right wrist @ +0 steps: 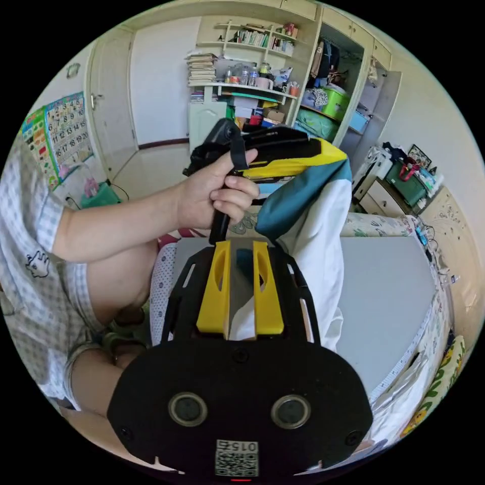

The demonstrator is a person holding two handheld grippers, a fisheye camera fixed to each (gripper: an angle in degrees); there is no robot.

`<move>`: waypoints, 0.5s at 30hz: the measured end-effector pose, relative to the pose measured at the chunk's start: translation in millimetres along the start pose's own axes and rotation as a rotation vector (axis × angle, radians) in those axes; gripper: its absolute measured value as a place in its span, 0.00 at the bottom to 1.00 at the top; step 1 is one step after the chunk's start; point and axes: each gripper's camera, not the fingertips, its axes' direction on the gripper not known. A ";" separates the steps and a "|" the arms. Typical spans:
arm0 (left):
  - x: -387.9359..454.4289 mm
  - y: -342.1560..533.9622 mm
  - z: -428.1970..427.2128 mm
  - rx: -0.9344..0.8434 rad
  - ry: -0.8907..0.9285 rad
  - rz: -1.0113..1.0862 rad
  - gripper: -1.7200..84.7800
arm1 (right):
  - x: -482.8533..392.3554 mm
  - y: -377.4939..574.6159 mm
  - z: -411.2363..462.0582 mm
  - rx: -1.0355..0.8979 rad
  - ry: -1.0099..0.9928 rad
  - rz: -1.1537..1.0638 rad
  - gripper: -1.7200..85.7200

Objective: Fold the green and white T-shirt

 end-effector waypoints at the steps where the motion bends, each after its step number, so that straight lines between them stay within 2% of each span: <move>1: 0.4 0.3 0.2 0.000 -0.008 0.004 0.01 | -0.6 -5.3 6.6 -0.018 0.021 0.001 0.12; 5: -4.4 6.2 6.1 -0.011 -0.006 -0.005 0.01 | 3.0 -27.2 60.8 -0.210 0.068 0.004 0.14; 11: -12.5 20.0 13.6 -0.009 -0.064 -0.038 0.01 | 13.7 -15.3 78.2 -0.317 0.036 -0.008 0.07; 13: -15.8 24.5 11.7 -0.020 -0.188 -0.076 0.02 | 27.3 2.7 59.0 -0.261 0.011 0.052 0.06; 15: -12.7 29.0 14.9 -0.140 -0.554 -0.087 0.02 | 59.1 41.7 20.4 -0.111 -0.011 0.204 0.05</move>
